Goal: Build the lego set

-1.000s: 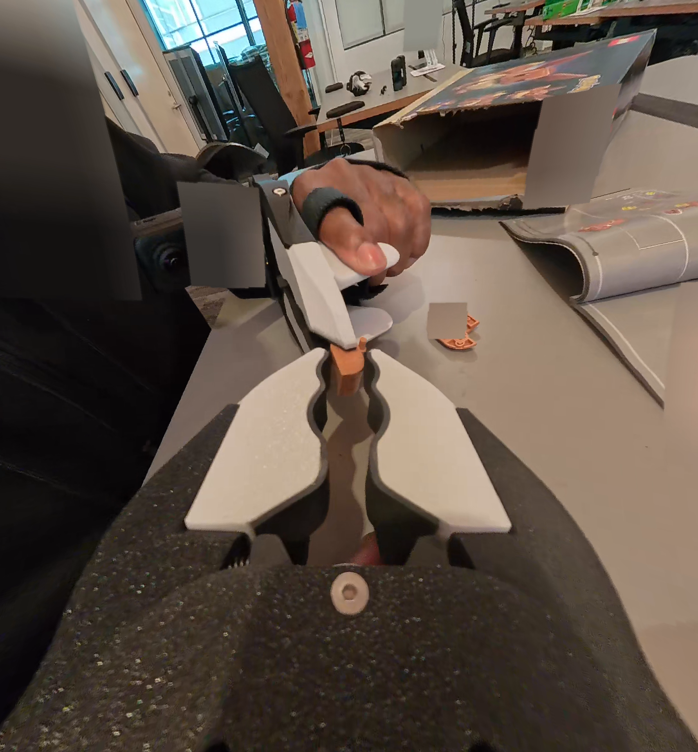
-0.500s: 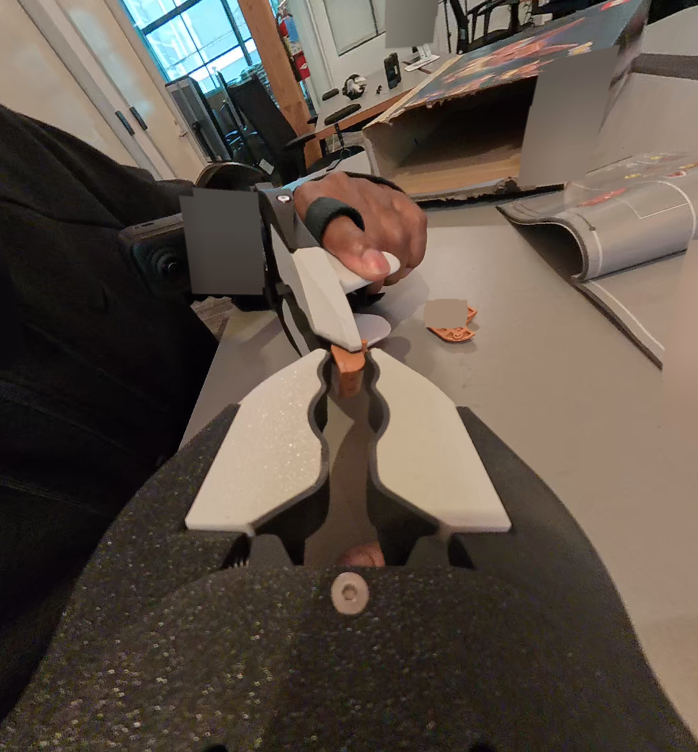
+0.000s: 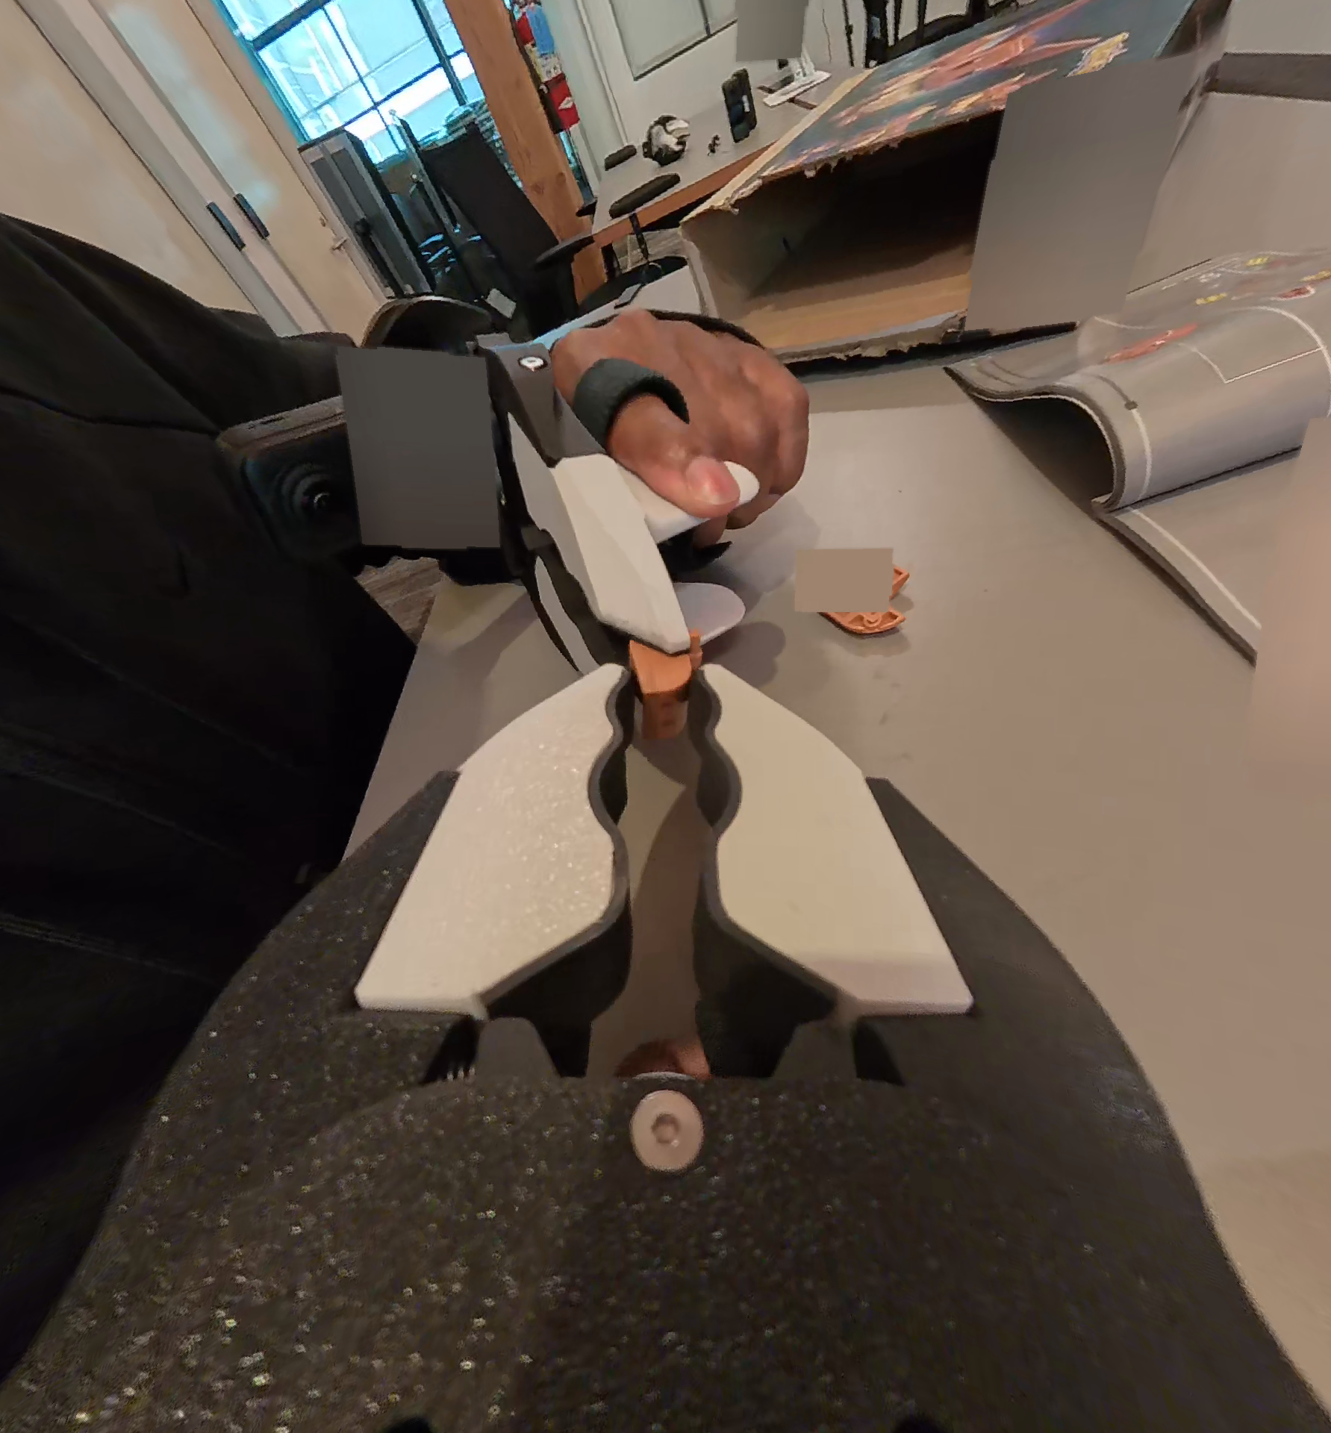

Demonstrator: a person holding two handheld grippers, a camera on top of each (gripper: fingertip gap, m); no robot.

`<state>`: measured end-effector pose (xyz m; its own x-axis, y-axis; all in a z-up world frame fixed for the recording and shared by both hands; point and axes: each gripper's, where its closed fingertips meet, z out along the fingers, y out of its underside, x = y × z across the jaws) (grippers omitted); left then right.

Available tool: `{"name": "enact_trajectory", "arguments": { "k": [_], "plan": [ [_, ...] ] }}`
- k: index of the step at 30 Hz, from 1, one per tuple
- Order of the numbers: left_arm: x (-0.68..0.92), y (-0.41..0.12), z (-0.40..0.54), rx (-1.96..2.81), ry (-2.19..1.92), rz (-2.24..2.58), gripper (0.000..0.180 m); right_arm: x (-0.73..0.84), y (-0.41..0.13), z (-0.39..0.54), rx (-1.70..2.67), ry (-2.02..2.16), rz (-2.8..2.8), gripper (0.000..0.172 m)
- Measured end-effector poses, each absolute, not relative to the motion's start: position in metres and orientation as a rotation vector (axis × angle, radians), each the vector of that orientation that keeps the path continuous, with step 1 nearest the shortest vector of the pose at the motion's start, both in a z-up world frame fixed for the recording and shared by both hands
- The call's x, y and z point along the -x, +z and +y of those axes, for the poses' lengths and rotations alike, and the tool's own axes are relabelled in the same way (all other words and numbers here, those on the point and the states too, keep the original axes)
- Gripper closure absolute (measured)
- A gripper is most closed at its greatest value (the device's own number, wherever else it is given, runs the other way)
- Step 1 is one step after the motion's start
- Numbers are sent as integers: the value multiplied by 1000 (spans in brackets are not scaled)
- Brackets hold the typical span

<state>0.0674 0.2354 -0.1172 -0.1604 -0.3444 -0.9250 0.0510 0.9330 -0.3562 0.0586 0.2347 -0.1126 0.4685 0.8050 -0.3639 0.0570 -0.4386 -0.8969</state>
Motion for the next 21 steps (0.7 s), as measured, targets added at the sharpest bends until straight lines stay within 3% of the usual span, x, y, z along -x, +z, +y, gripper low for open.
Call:
{"name": "enact_trajectory", "arguments": {
  "k": [7,11,21],
  "plan": [
    [-69,-115,238,260,-371,1693,163,-61,-109,238,1811,1069,-692,158],
    [-69,-114,242,287,-369,1690,163,-66,-111,238,1813,1012,-713,143],
    [-67,-111,234,251,-356,1673,163,-60,-111,233,1785,975,-770,147]
  ]
}}
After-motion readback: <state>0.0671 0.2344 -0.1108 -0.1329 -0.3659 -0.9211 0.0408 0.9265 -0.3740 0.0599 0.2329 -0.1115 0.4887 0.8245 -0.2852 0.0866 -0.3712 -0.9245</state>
